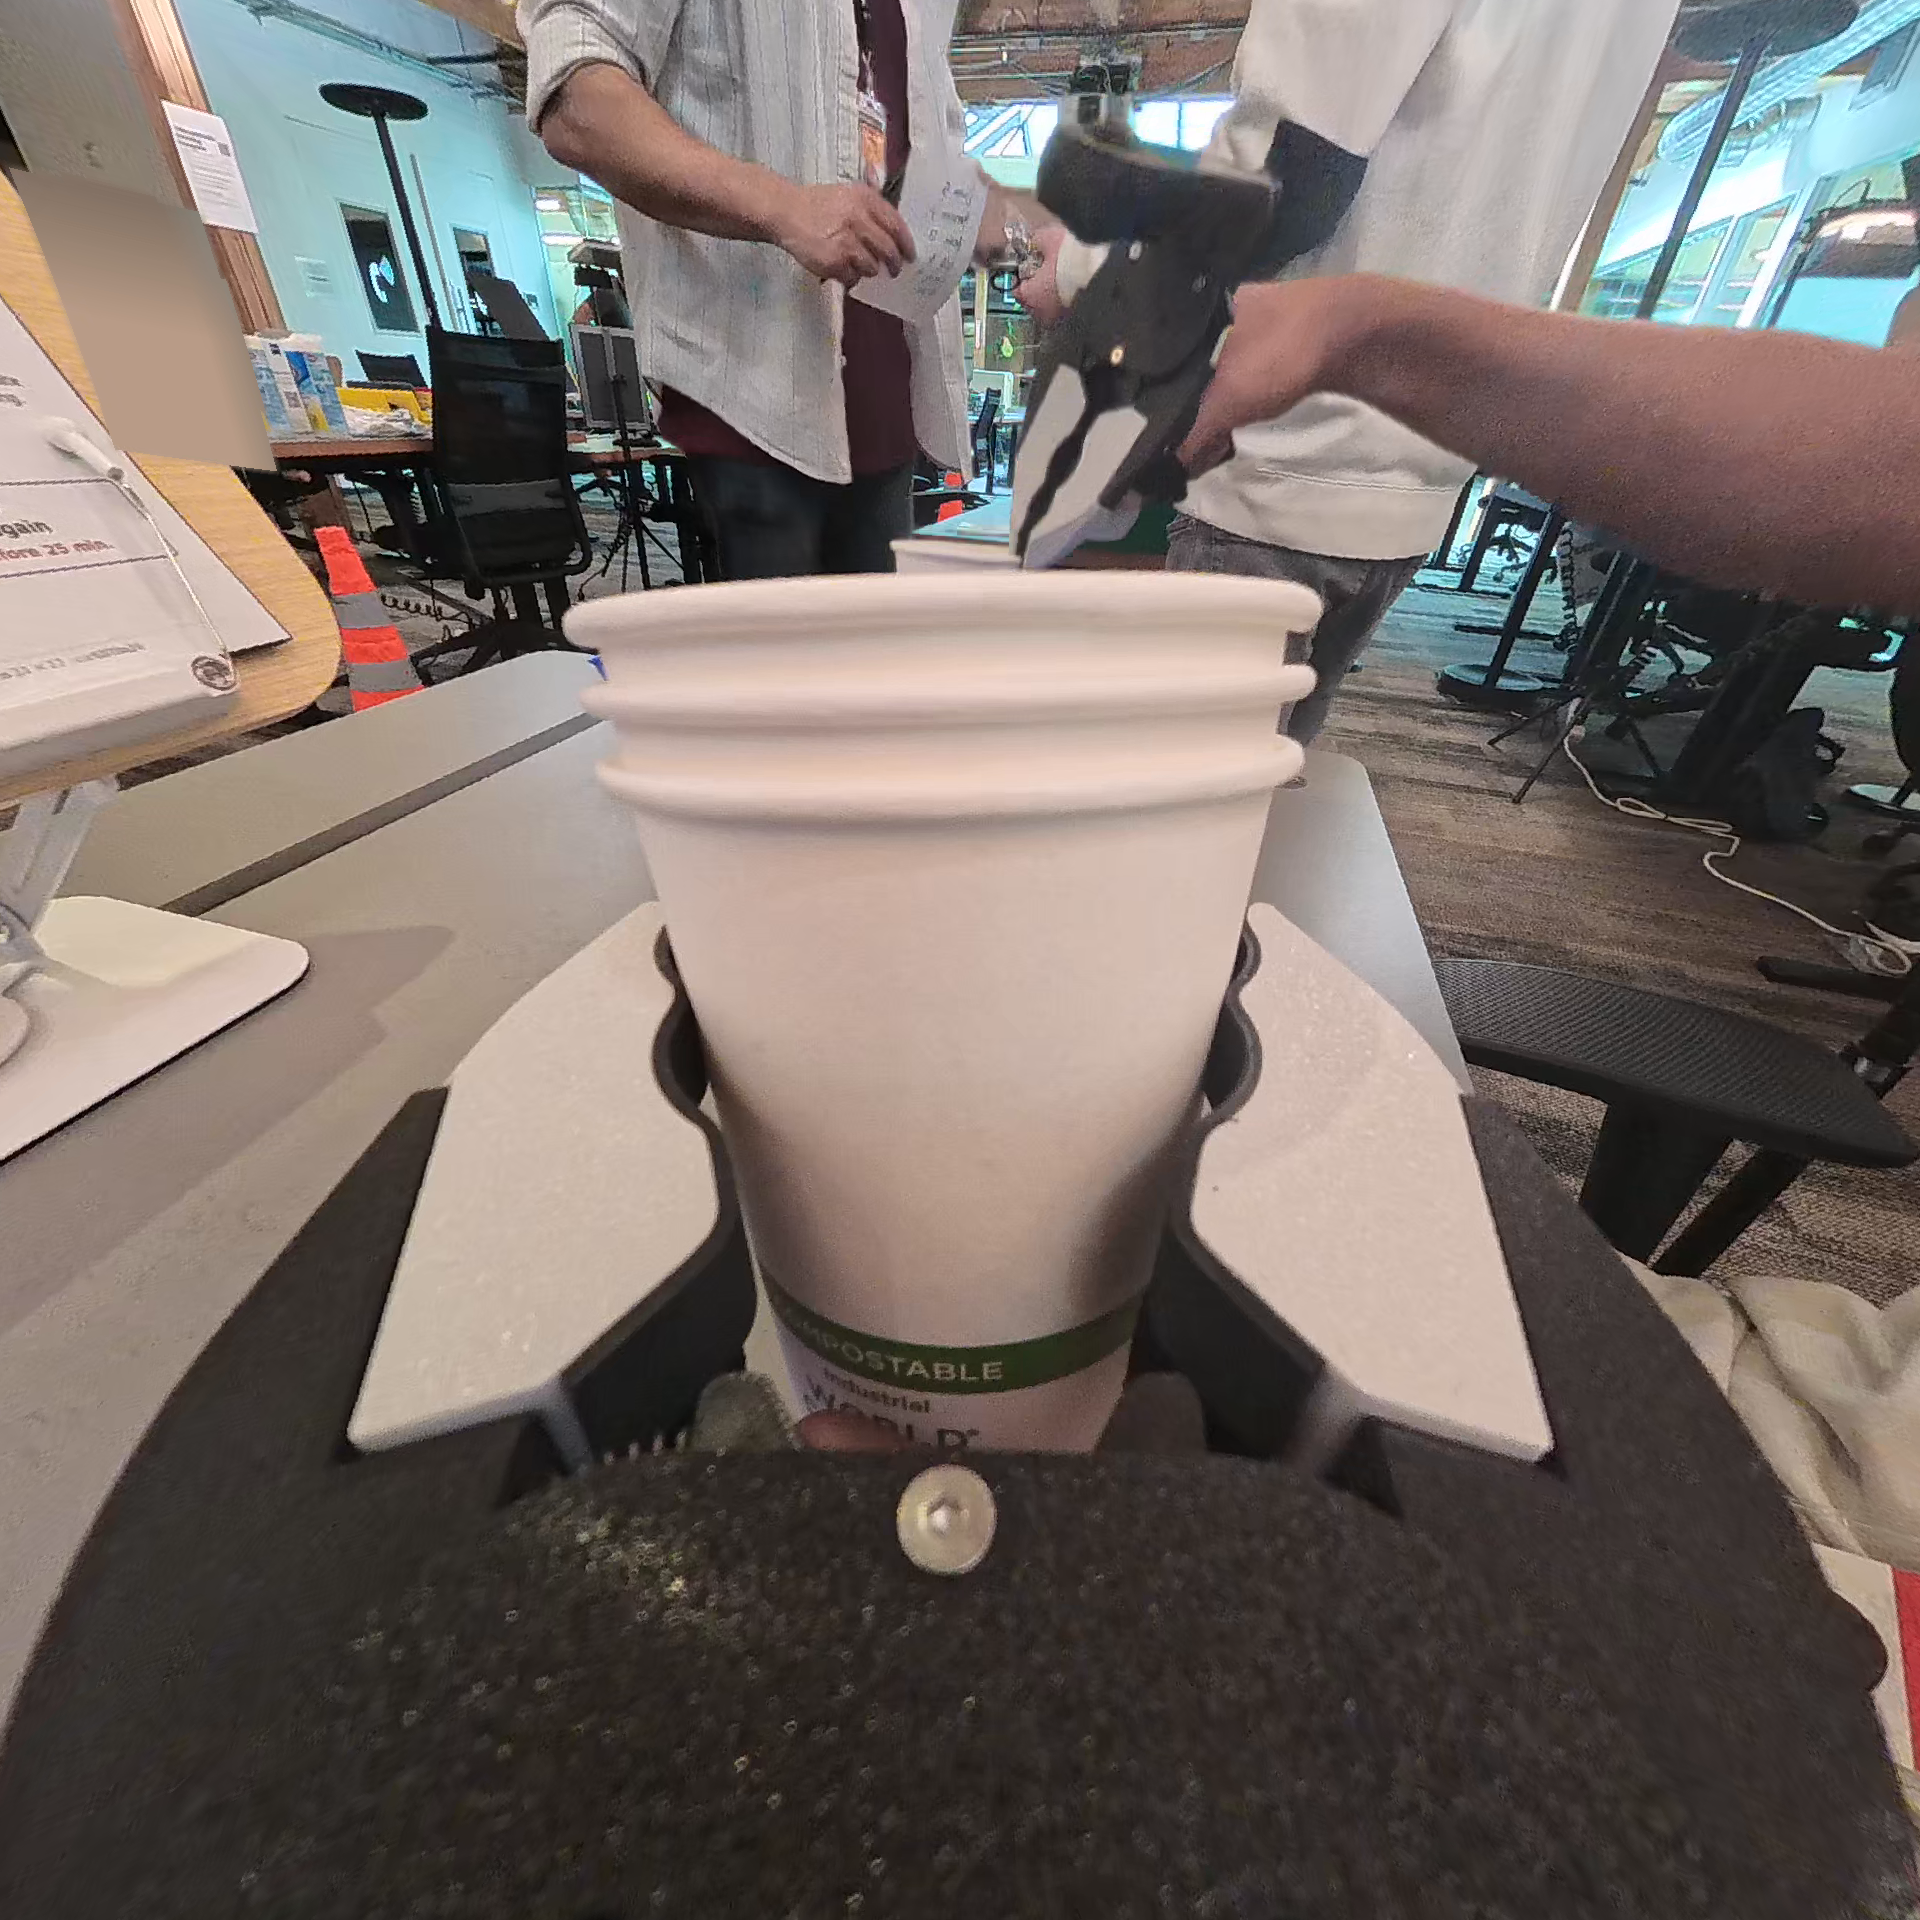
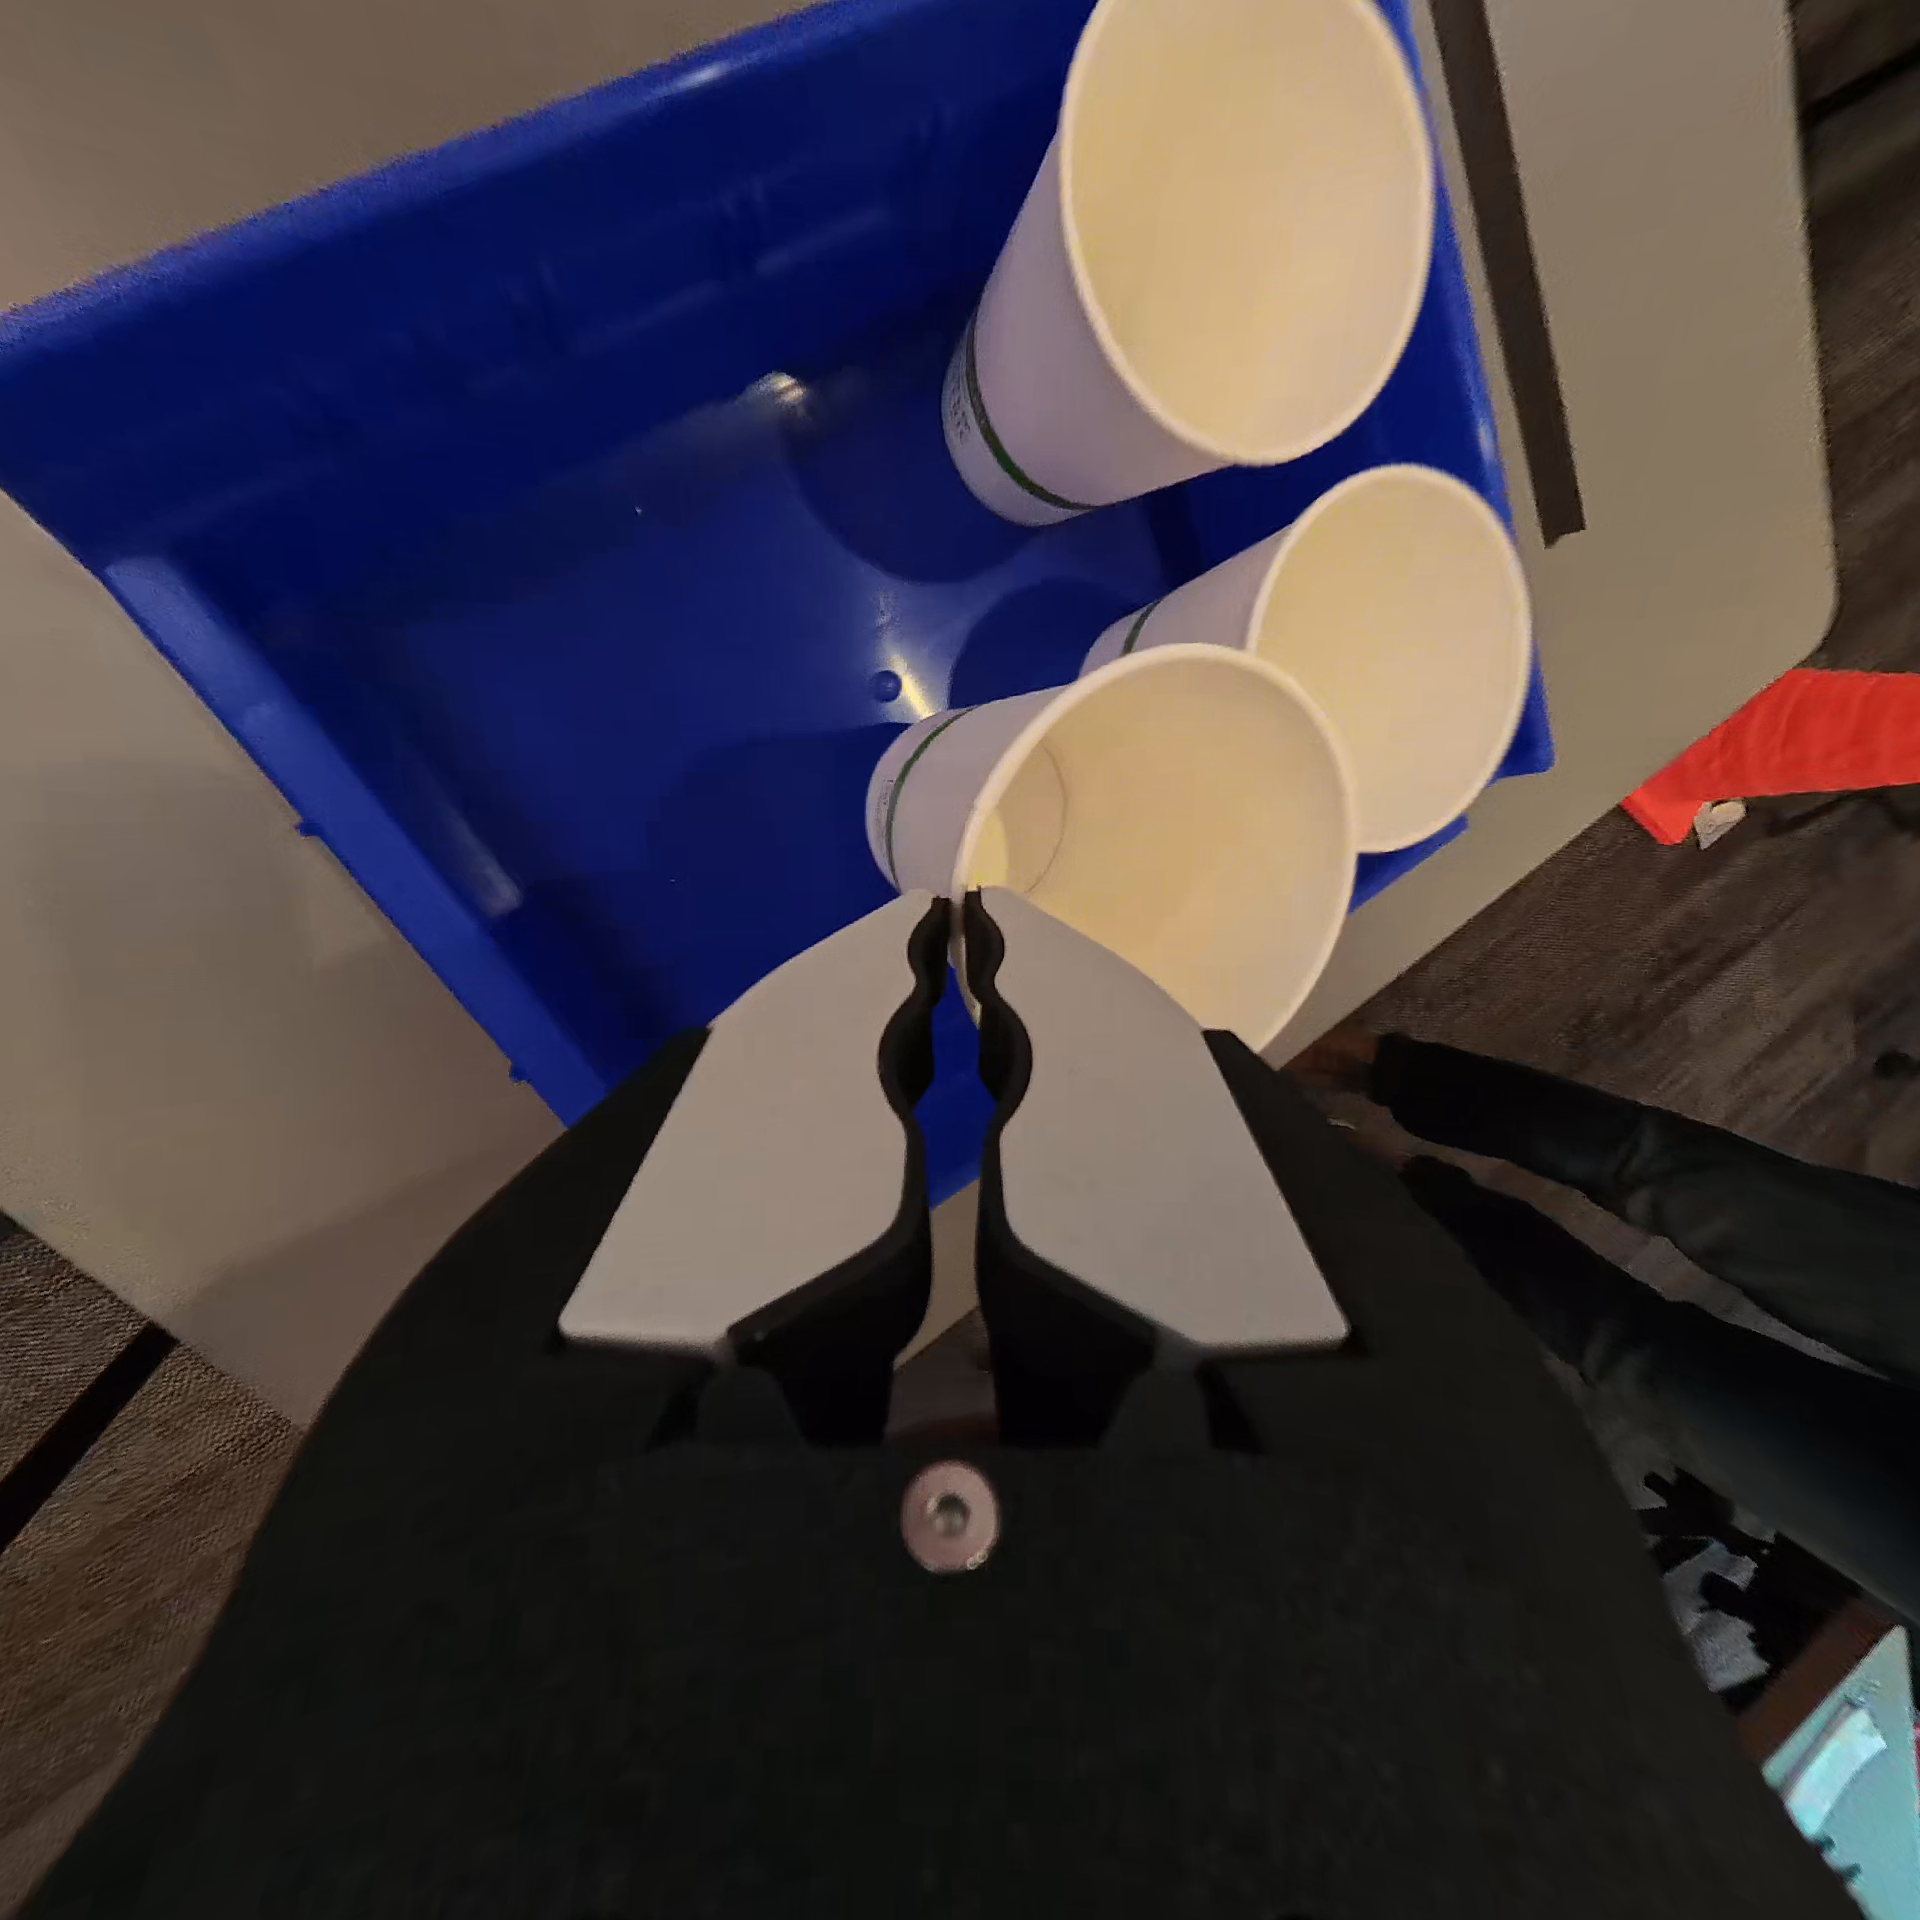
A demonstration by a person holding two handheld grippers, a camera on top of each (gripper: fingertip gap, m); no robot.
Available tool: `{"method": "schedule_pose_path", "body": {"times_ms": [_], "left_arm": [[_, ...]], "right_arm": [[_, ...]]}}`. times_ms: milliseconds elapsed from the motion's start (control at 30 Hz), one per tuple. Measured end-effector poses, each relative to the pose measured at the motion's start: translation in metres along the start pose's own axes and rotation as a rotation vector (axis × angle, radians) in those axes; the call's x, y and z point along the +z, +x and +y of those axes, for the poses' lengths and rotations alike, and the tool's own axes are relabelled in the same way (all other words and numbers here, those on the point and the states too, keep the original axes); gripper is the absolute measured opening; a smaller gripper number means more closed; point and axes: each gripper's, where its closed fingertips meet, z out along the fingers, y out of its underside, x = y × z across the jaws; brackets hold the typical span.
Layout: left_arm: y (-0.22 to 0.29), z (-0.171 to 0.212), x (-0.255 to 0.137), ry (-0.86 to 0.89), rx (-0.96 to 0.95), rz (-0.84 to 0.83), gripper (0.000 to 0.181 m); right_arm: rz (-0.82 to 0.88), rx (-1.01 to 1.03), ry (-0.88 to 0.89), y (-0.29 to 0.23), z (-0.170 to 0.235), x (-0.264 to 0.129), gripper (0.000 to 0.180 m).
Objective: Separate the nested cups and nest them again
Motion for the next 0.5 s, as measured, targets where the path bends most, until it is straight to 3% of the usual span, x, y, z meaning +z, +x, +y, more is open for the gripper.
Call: {"method": "schedule_pose_path", "body": {"times_ms": [500], "left_arm": [[0.002, 0.002, 0.001, -0.011, 0.001, 0.005, 0.096]], "right_arm": [[0.001, -0.034, -0.075, -0.003, 0.016, 0.028, 0.004]]}}
